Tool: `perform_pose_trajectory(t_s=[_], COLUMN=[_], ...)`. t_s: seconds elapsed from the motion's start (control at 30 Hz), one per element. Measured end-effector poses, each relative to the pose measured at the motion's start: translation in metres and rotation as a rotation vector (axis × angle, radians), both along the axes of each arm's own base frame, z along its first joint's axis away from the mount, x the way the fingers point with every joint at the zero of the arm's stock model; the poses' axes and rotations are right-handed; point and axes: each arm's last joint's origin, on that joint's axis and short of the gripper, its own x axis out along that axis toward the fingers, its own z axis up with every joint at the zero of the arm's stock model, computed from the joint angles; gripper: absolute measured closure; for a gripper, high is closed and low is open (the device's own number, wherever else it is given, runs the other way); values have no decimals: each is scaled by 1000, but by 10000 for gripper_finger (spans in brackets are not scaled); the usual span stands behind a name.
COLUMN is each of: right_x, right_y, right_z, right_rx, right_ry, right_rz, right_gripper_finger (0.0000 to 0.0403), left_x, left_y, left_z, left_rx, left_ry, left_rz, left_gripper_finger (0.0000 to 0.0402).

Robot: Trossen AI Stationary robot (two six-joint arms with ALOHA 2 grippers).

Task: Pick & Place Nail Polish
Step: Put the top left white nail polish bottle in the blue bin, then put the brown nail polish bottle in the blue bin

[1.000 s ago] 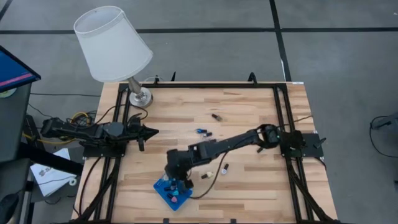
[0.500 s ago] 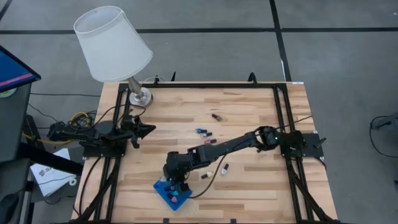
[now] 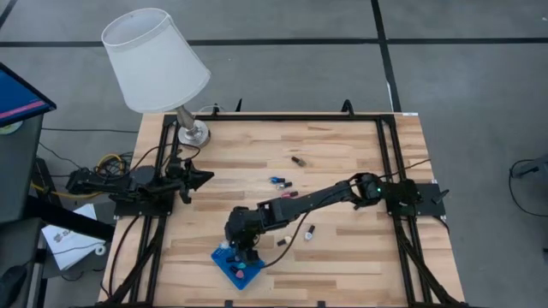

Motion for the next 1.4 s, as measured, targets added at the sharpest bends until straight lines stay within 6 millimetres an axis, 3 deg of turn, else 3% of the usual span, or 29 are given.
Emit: perform_pose_trajectory(t_s=[0.27, 0.33, 0.57, 0.83, 1.1, 1.23, 1.4], right_x=[1, 0, -21, -61, -101, -120, -133], right_y=[-4, -9, -48, -102, -161, -187, -205], right_z=[0, 7, 95, 156, 133, 107, 77], right_rx=[42, 58, 7, -150, -183, -220, -232], right_ry=[22, 25, -112, -122, 19, 96, 222], right_rz=[-54, -75, -186, -307, -433, -517, -553], right_gripper_finger=[221, 201, 176, 191, 189, 186, 186], left_x=[1, 2, 4, 0, 0, 0, 0], left_y=[0, 0, -1, 0, 0, 0, 0], left_z=[-1, -3, -5, 1, 3, 3, 3], left_rx=[2, 4, 7, -1, -4, -4, -5], left_ry=[19, 34, 62, -11, -31, -35, -40], left_rz=[0, -1, -1, 0, 0, 0, 0], left_gripper_finger=[401, 401, 401, 401, 401, 401, 401])
